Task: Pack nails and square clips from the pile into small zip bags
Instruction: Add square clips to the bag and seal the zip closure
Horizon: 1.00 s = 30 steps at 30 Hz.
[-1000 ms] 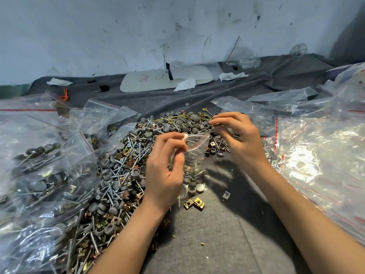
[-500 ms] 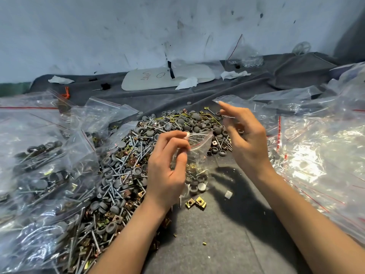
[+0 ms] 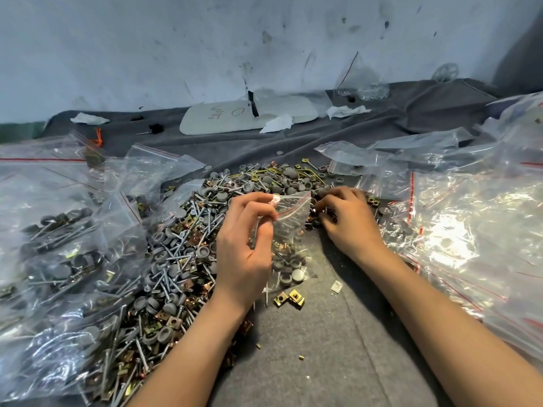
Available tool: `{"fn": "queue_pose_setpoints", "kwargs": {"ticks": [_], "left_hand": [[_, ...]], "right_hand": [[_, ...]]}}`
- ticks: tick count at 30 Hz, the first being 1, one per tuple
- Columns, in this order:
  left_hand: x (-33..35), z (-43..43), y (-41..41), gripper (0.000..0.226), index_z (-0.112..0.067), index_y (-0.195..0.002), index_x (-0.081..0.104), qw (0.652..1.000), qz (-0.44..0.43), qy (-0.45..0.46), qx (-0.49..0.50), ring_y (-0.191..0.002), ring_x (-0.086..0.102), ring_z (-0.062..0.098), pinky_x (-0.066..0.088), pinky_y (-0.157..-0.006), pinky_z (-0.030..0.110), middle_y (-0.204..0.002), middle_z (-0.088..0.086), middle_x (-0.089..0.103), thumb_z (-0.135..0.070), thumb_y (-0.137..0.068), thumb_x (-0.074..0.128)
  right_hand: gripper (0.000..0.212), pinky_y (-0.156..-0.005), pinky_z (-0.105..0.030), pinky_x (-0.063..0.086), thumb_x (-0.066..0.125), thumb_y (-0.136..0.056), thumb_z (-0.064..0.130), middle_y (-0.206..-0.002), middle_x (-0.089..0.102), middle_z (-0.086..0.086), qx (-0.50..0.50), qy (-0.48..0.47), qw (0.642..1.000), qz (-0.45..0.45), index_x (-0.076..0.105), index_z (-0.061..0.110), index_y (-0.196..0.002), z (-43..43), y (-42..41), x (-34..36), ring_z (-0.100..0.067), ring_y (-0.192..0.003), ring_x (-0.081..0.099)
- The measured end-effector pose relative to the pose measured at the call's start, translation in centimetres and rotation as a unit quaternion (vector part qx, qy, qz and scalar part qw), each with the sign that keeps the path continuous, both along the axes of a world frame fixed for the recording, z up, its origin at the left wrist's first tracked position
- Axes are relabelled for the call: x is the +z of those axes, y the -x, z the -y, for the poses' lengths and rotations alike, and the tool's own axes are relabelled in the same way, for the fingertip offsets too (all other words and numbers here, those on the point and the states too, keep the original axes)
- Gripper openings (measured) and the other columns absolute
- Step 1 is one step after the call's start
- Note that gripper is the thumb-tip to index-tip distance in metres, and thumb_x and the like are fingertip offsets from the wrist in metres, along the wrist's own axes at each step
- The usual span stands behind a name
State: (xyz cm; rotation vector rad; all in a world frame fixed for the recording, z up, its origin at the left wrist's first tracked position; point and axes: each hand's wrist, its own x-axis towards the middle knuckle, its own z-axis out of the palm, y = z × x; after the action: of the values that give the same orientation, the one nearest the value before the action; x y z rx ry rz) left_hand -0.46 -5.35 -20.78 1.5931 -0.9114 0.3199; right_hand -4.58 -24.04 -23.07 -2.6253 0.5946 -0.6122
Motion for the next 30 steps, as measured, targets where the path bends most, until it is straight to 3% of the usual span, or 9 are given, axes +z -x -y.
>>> {"fn": "queue_pose_setpoints", "kwargs": {"ticks": [6, 11, 20, 23, 26, 30], "left_hand": [[0.0, 0.1, 0.1, 0.014, -0.012, -0.087, 0.059, 1.0, -0.001, -0.002, 0.002, -0.102, 0.058, 0.012, 0.054, -0.084, 0.04, -0.107, -0.001, 0.057, -0.002, -0.085, 0.049], [-0.1, 0.1, 0.0, 0.014, -0.011, -0.086, 0.059, 1.0, 0.004, -0.007, 0.007, -0.101, 0.057, 0.01, 0.053, -0.084, 0.035, -0.106, 0.0, 0.057, -0.002, -0.085, 0.049], [-0.2, 0.1, -0.1, 0.014, -0.011, -0.087, 0.059, 1.0, -0.001, -0.008, 0.004, -0.102, 0.058, 0.014, 0.053, -0.084, 0.038, -0.107, 0.001, 0.058, -0.003, -0.086, 0.048], [-0.2, 0.1, 0.0, 0.013, -0.01, -0.087, 0.06, 1.0, -0.005, -0.01, 0.003, -0.102, 0.058, 0.011, 0.053, -0.084, 0.033, -0.107, 0.001, 0.058, -0.004, -0.085, 0.048], [-0.2, 0.0, 0.0, 0.013, -0.009, -0.087, 0.06, 1.0, -0.005, -0.01, 0.007, -0.102, 0.058, 0.012, 0.053, -0.084, 0.032, -0.107, 0.001, 0.058, -0.005, -0.086, 0.048], [-0.1, 0.0, 0.0, 0.013, -0.008, -0.087, 0.061, 1.0, 0.002, -0.023, 0.004, -0.102, 0.057, 0.012, 0.051, -0.084, 0.028, -0.107, 0.002, 0.058, -0.009, -0.086, 0.048]], "right_hand": [[0.032, -0.108, -0.043, 0.031, 0.057, -0.093, 0.022, -0.142, 0.045, 0.003, -0.006, 0.025, 0.999, -0.042, 0.061, 0.023, -0.125, 0.2, 0.0, -0.1, -0.026, -0.133, 0.029], [0.025, -0.105, -0.043, 0.033, 0.059, -0.092, 0.022, -0.139, 0.048, 0.003, -0.001, 0.022, 0.999, -0.025, 0.065, 0.022, -0.116, 0.3, -0.1, -0.1, -0.025, -0.131, 0.031], [0.025, -0.106, -0.045, 0.032, 0.06, -0.091, 0.025, -0.139, 0.048, 0.001, 0.024, 0.036, 0.999, -0.029, 0.068, 0.025, -0.115, 0.8, -0.2, -0.2, -0.028, -0.132, 0.029], [0.022, -0.103, -0.04, 0.034, 0.057, -0.094, 0.023, -0.136, 0.05, -0.002, 0.021, 0.03, 0.999, -0.009, 0.067, 0.017, -0.113, 0.6, -0.3, -0.5, -0.027, -0.13, 0.031], [0.022, -0.104, -0.038, 0.034, 0.055, -0.095, 0.019, -0.128, 0.055, -0.006, 0.011, -0.01, 0.998, 0.064, 0.065, 0.009, -0.112, -0.1, -0.2, 0.1, -0.027, -0.125, 0.04], [0.012, -0.092, -0.032, 0.043, 0.064, -0.089, 0.012, -0.107, 0.062, -0.011, 0.044, -0.031, 0.949, 0.31, 0.068, 0.003, -0.096, -1.8, 1.1, 3.0, -0.027, -0.106, 0.055]]}}
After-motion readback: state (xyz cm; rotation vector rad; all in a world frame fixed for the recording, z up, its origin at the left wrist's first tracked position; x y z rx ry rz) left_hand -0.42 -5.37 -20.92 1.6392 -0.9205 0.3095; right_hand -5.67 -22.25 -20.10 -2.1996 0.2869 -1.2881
